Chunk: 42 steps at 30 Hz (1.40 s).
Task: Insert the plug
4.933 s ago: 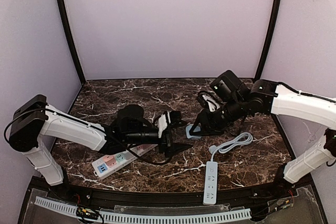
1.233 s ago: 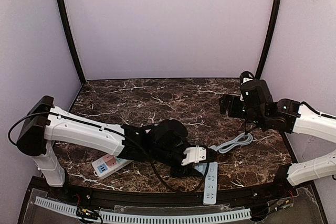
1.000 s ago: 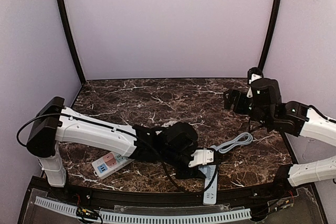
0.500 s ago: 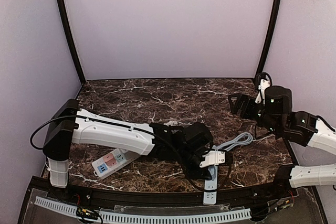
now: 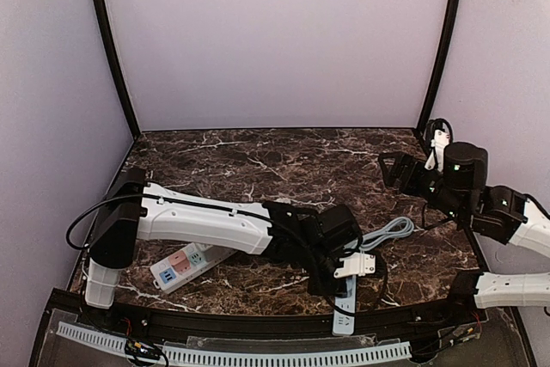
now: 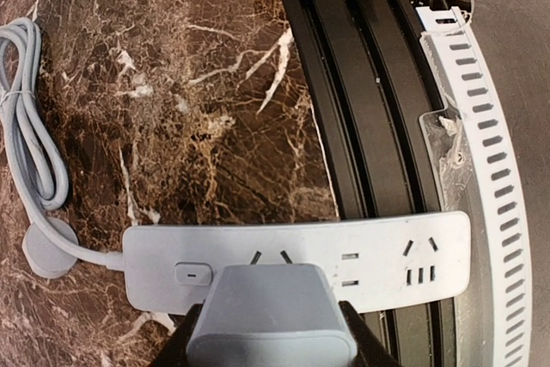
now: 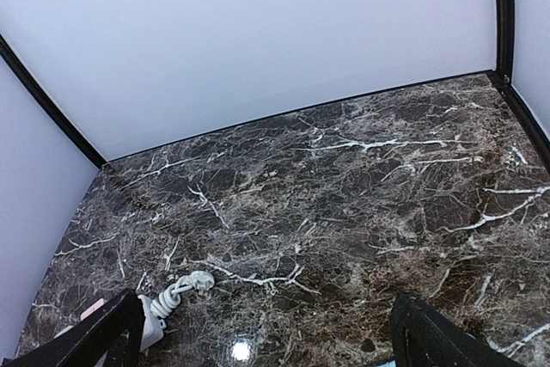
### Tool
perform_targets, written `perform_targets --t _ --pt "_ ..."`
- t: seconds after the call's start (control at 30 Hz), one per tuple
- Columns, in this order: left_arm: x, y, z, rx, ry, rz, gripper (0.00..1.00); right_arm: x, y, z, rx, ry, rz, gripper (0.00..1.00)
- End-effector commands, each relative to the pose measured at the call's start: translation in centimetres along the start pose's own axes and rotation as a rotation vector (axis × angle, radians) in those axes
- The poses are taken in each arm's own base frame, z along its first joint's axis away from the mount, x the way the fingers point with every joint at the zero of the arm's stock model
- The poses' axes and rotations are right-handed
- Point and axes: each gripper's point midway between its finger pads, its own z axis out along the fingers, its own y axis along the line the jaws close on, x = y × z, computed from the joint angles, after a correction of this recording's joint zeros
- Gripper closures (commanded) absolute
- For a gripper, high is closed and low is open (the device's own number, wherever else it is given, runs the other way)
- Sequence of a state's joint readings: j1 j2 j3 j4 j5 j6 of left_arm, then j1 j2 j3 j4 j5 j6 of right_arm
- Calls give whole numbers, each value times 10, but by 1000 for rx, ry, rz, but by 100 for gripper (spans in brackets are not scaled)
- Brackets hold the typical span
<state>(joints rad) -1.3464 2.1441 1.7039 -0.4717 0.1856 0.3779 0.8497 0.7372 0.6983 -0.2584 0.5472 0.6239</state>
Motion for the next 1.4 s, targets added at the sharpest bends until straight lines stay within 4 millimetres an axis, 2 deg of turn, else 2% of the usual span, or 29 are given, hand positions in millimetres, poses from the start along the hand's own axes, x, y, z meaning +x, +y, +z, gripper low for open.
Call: perform_targets --t 0.0,0.7,0.83,0.9,1.03,1.37 --pt "8 -4 -4 3 61 26 99 -1 -2 -1 -6 -13 -3 1" --pt "14 1 12 -11 90 0 99 3 2 2 -16 7 -17 1" --pt "19 1 19 9 146 -8 99 3 1 2 -11 8 -21 1" --pt "27 1 31 21 185 -14 99 3 1 2 -11 7 -20 1" --pt "33 2 40 30 220 -13 99 3 1 1 -14 7 -18 1" --pt "39 1 44 37 247 -2 99 4 1 4 -8 14 -27 1"
